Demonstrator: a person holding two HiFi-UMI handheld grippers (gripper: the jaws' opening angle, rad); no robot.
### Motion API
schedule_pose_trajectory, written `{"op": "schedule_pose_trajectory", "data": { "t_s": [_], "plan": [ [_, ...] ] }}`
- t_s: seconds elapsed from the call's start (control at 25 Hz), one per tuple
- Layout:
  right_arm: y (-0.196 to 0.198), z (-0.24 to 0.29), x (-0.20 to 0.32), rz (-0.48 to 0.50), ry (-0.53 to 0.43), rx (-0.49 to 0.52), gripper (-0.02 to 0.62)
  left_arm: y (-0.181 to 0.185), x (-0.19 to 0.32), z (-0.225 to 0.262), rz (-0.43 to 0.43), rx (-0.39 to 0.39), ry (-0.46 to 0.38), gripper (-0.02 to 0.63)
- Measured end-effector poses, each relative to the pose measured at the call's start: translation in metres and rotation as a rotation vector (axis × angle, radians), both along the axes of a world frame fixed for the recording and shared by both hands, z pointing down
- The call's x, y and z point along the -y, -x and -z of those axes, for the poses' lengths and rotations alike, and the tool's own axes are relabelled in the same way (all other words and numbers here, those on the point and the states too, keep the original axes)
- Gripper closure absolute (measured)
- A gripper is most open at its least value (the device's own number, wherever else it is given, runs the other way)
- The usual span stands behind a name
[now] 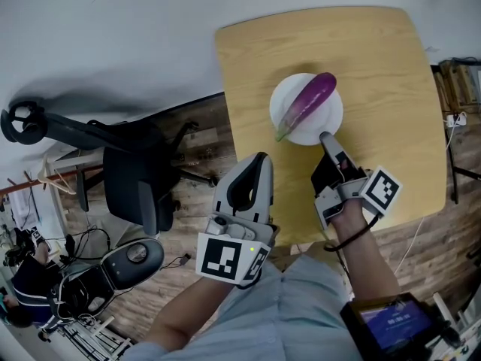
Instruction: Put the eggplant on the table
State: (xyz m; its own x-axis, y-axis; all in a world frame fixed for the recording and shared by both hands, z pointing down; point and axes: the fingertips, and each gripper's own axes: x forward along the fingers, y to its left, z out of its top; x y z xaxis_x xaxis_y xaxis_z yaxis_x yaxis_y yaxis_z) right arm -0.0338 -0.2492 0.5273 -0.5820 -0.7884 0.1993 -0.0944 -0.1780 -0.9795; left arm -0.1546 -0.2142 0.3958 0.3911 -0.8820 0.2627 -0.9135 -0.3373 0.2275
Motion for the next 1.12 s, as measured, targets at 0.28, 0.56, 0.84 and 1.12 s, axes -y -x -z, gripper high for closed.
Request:
{"op": "schedule_pose_trajectory", "data": {
  "t_s": [0.28,0.56,0.84,1.12],
  "plan": [
    [0.000,-0.006,-0.002,0.002,0.009,-0.007,0.588,-0.001,-0.003,-0.005,-0.013,0.008,0.012,0.600],
    [0.000,-0.015,-0.007,0.008,0.025,-0.013,0.588,0.001,-0.005,-0.011,-0.006,0.005,0.025,0.600],
    [-0.001,-0.020,-0.009,0.008,0.037,-0.019,0.588,0.004,-0.009,-0.012,0.001,0.009,0.029,0.600],
    [-0.002,-0.027,-0.009,0.006,0.046,-0.023,0.588,0.009,-0.012,-0.014,0.013,0.015,0.034,0.600]
  ]
}}
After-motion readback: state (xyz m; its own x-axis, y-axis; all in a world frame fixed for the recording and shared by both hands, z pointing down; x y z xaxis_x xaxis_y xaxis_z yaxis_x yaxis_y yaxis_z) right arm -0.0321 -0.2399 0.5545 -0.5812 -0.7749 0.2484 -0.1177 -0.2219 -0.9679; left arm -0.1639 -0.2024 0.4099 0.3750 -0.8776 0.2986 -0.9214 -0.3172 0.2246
